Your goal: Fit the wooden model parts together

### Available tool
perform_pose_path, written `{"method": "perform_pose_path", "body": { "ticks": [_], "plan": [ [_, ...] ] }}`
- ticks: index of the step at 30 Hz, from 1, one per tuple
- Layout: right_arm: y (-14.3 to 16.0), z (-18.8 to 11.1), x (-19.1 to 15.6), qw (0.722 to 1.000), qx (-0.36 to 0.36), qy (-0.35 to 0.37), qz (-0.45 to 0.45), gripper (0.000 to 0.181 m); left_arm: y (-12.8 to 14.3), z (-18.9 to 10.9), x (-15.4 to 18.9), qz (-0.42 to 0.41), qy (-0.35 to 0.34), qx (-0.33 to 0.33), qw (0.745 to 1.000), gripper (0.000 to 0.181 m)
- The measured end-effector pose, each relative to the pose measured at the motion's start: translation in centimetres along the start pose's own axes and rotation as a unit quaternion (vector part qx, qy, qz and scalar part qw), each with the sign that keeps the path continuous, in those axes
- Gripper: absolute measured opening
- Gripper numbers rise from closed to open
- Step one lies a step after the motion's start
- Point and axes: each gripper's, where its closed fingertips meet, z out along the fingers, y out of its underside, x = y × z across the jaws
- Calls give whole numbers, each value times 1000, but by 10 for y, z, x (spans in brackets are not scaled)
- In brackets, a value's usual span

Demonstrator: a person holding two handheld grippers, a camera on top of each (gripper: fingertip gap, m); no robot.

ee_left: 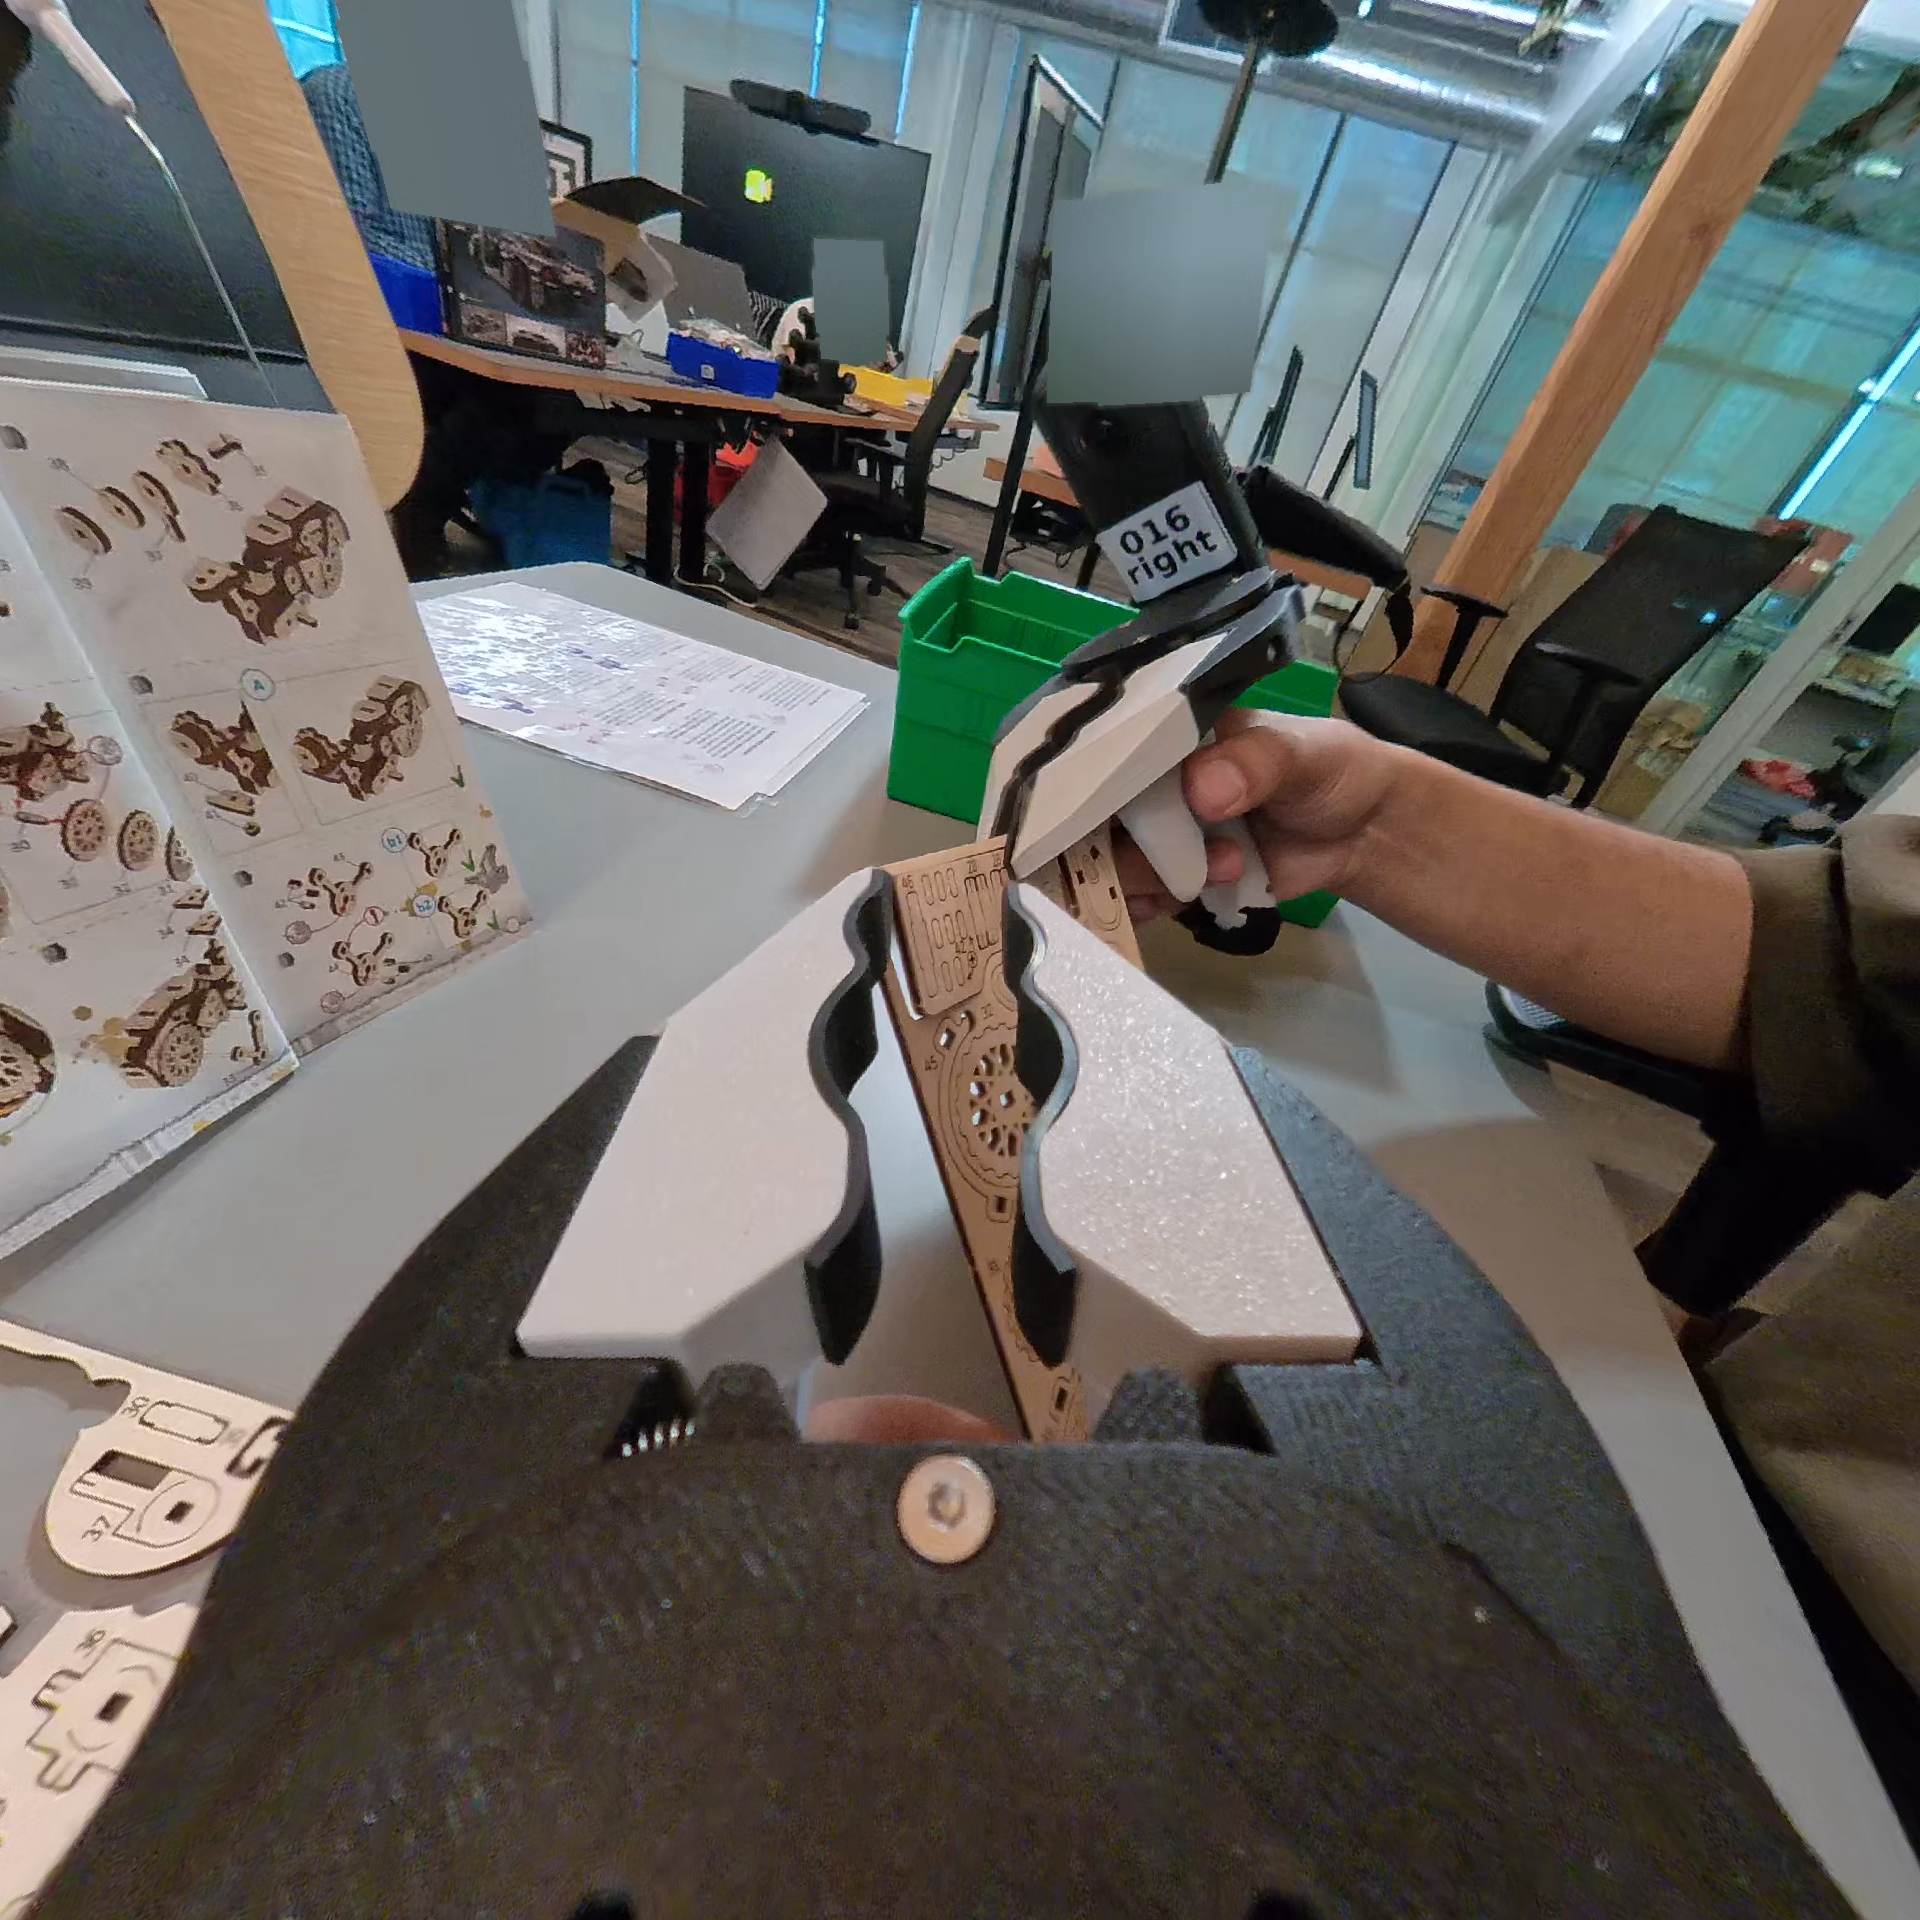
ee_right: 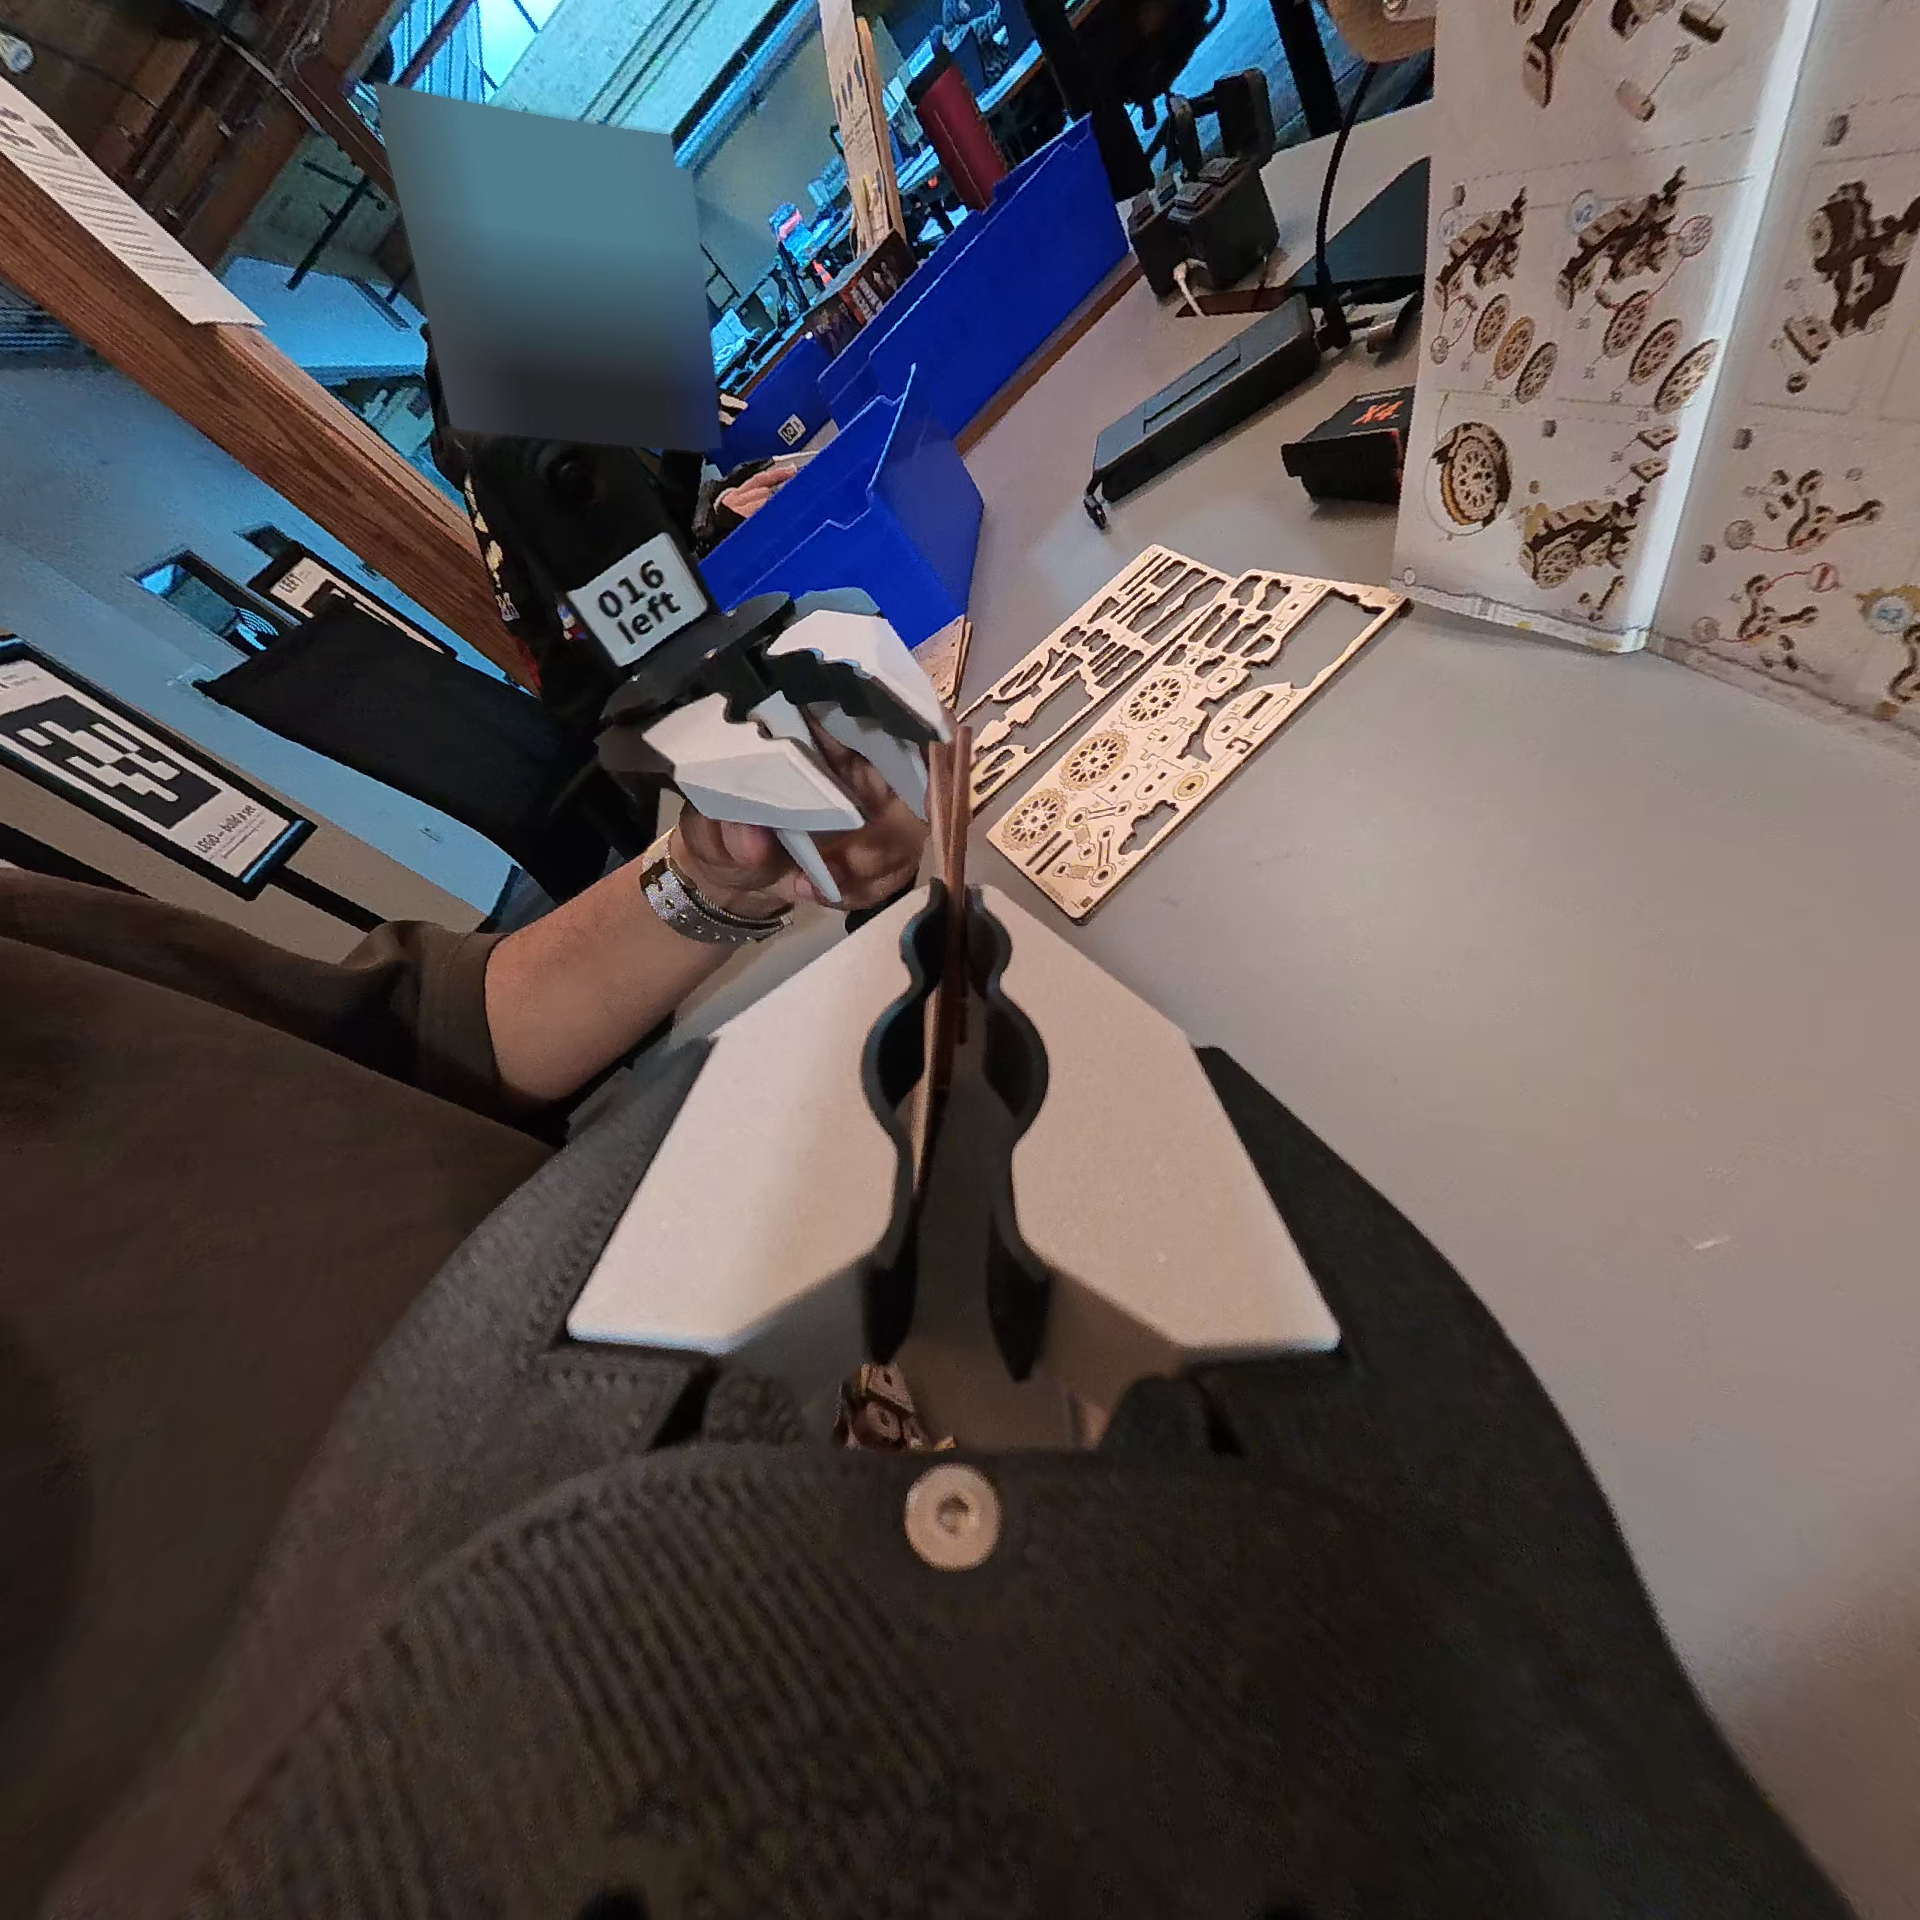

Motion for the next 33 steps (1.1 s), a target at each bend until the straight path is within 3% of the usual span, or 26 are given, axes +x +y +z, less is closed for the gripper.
{"method": "perform_pose_path", "body": {
  "ticks": [4, 10, 14, 16, 17, 21, 24, 26, 28, 33],
  "plan": [
    [-1, 0, 2, 1000, 7, -8, 16, 0, -3, -1, -3, -33, 8, 16, 999, 17],
    [-3, -2, 0, 998, 20, -33, 40, 1, -1, -3, -16, -122, 13, 33, 992, 33],
    [-5, -3, -5, 998, 25, -48, 41, 1, 10, 0, -5, -201, 82, 9, 976, 28],
    [-6, -3, -6, 997, 28, -54, 47, 0, 9, 0, 3, -218, 115, 13, 969, 14],
    [-7, -4, -5, 997, 31, -55, 51, 2, 7, 0, 4, -221, 120, 19, 968, 4],
    [-9, -5, 1, 994, 44, -57, 79, 7, 5, -1, 7, -226, 132, 25, 965, 2],
    [-17, -10, 14, 994, 74, -17, 81, 25, 6, 0, -1, -246, 114, 31, 962, 2],
    [-23, -15, 22, 995, 86, 35, 44, 33, 6, 1, -13, -271, 89, 42, 958, 2],
    [-26, -18, 30, 989, 79, 118, -50, 37, 7, 0, -27, -305, 61, 61, 948, 1],
    [-26, -7, 18, 919, 32, 251, -302, 40, 3, -2, -38, -366, 57, 105, 923, 1]
  ]
}}
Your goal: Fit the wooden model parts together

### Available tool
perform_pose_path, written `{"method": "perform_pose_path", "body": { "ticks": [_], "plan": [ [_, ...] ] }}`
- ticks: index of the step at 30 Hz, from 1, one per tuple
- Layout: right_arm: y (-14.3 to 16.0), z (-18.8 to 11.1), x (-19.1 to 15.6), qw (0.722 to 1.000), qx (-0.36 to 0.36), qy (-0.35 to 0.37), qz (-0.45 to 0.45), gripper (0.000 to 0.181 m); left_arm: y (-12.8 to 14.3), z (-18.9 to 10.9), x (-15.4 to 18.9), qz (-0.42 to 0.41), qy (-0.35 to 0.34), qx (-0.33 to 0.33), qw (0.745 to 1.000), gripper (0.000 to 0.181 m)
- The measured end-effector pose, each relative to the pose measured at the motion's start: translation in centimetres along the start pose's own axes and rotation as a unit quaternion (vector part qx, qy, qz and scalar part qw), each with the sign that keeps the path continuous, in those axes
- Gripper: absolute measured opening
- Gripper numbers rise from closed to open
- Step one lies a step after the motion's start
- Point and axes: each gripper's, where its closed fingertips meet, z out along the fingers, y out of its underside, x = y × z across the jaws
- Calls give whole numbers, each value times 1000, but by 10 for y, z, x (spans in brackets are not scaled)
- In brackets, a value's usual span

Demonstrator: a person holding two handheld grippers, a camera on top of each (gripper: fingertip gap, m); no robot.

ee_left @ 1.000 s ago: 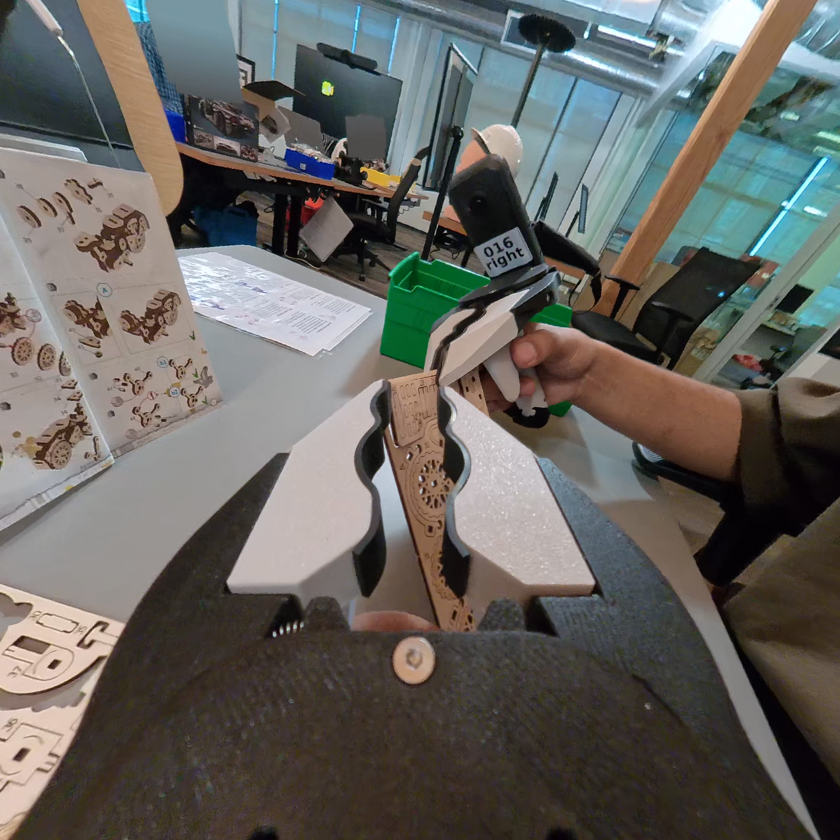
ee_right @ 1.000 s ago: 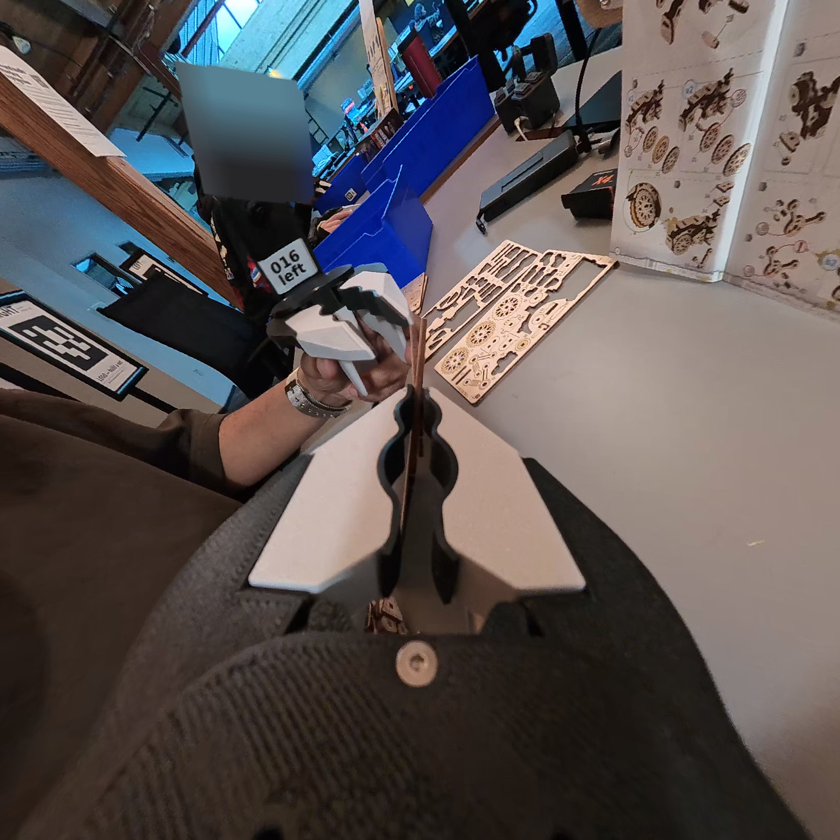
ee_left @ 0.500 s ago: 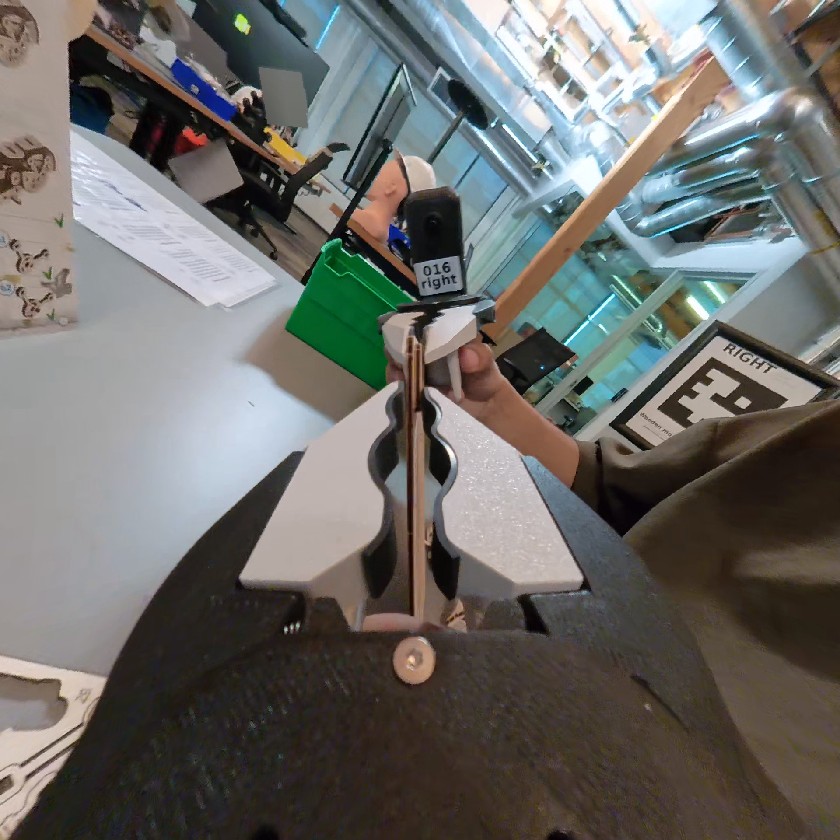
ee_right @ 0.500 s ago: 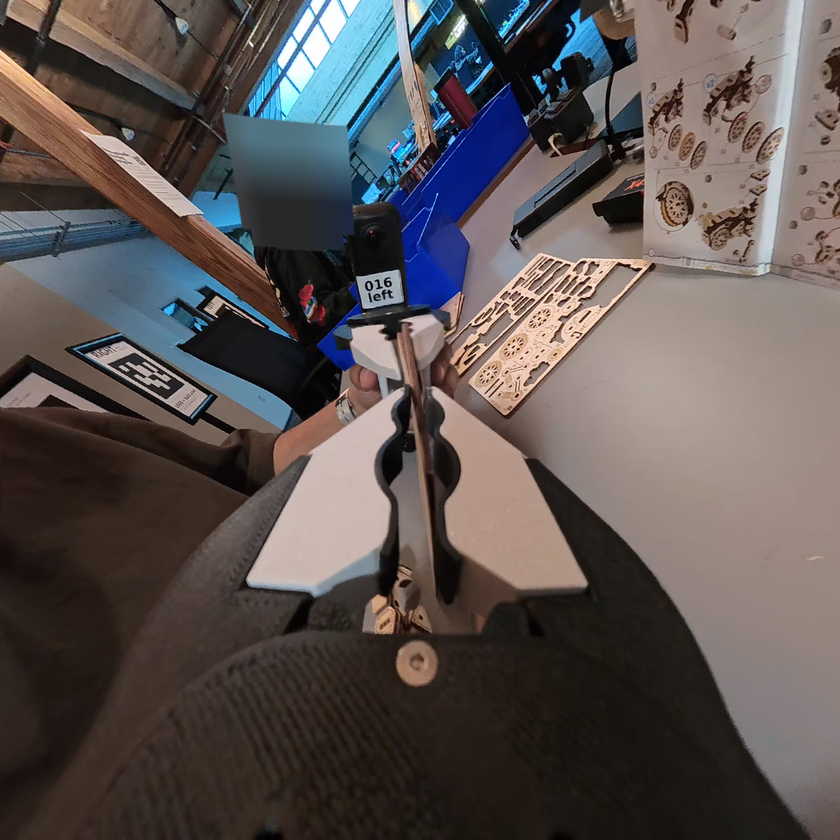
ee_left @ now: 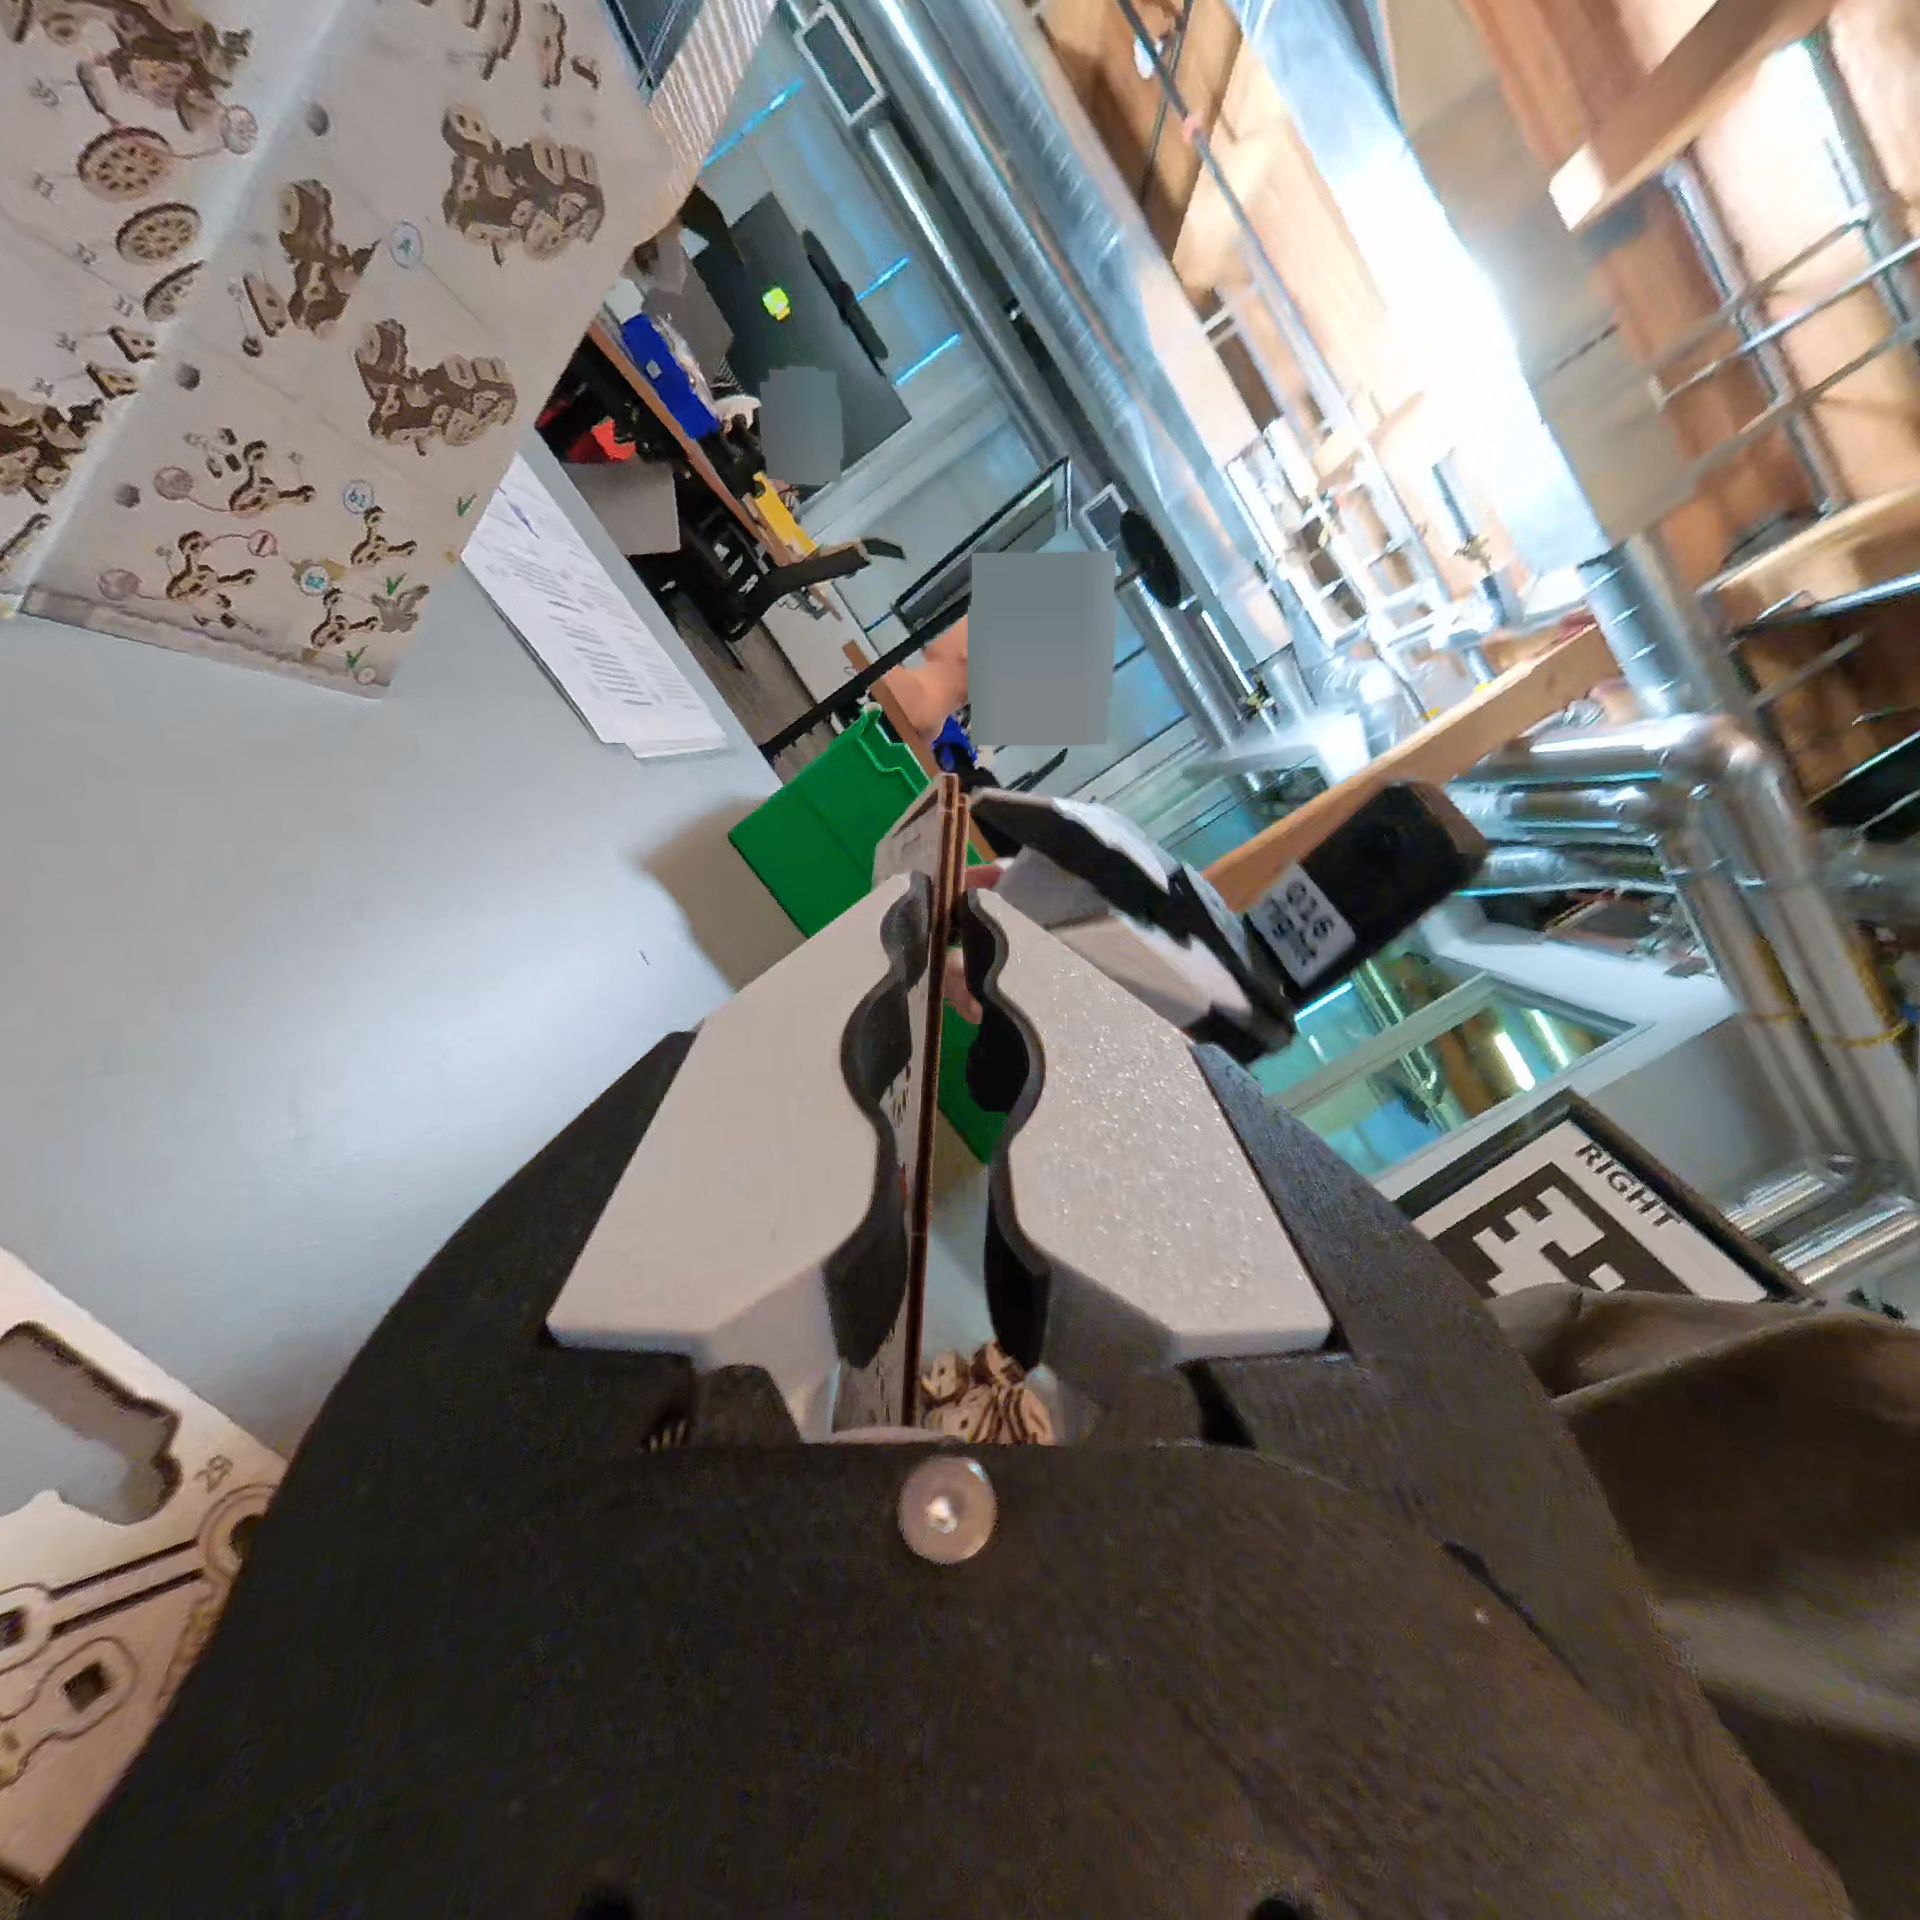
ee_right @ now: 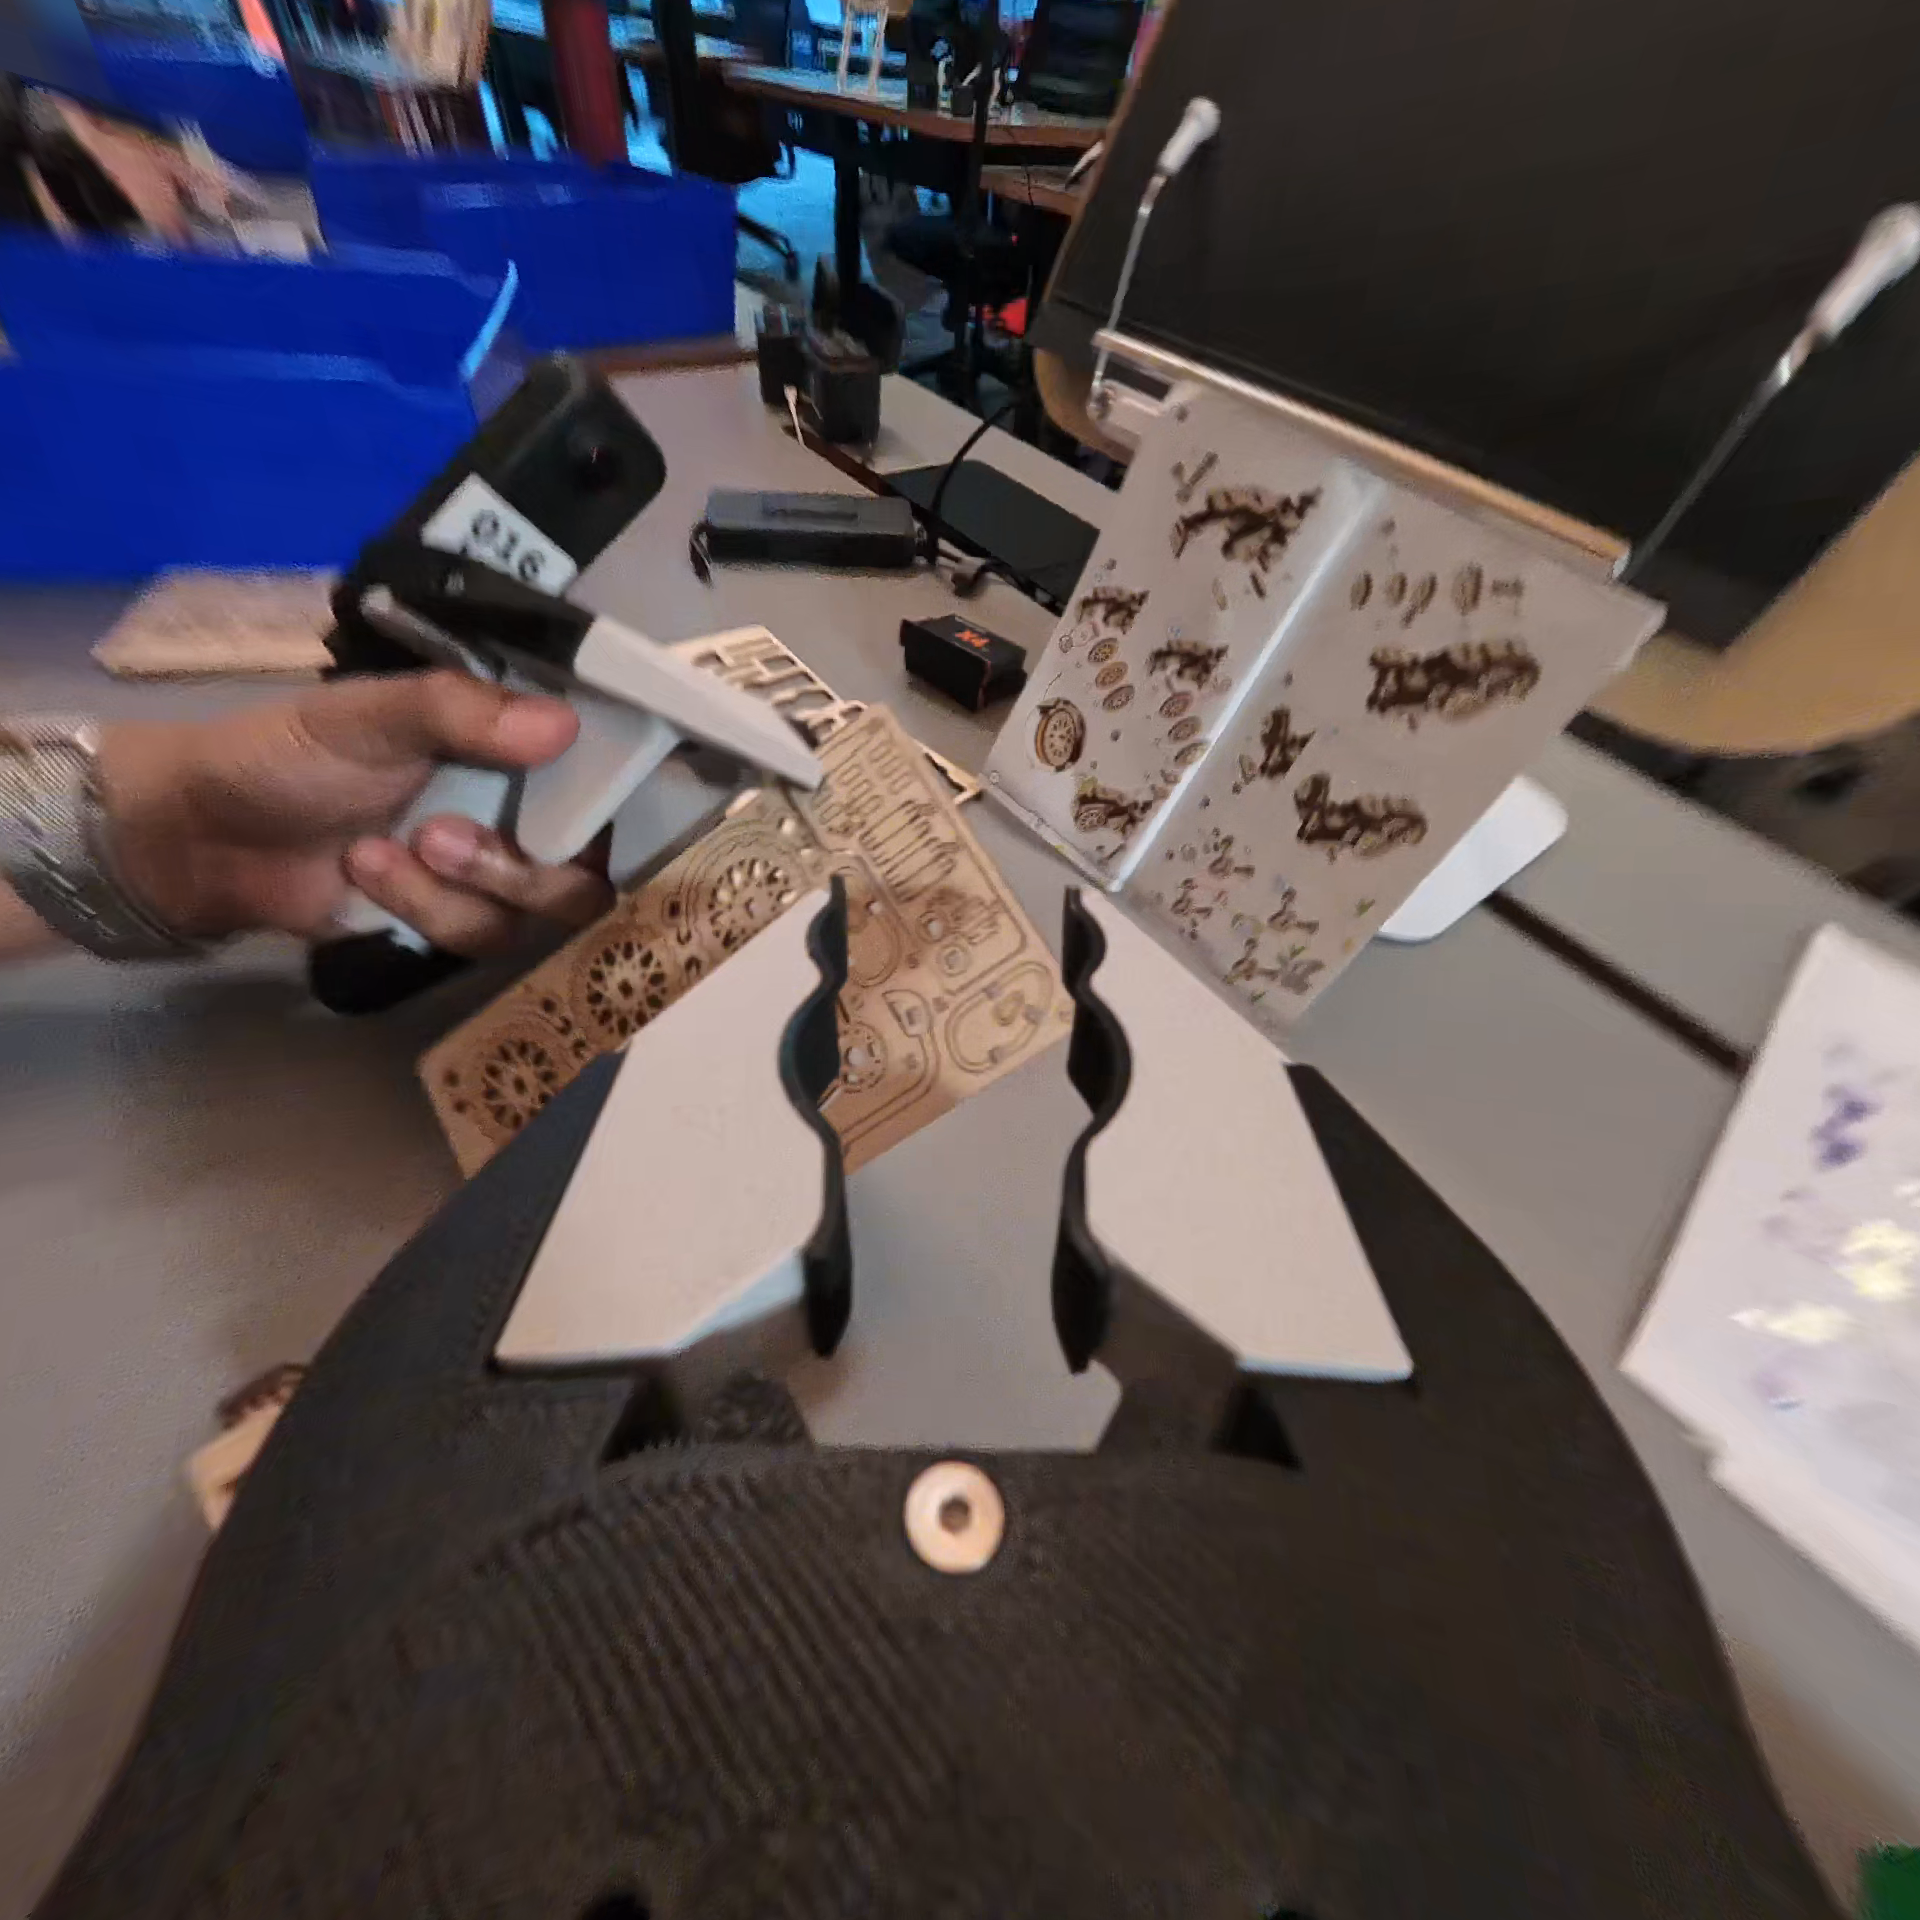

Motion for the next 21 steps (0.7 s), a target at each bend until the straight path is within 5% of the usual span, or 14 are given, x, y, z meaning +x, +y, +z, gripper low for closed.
{"method": "perform_pose_path", "body": {
  "ticks": [6, 21],
  "plan": [
    [4, 10, -21, 989, -3, 49, -142, 46, 2, 7, 10, -9, 13, 9, 1000, 1],
    [0, 4, -16, 977, 24, 73, -199, 31, 16, 14, 26, -1, 55, -20, 998, 1]
  ]
}}
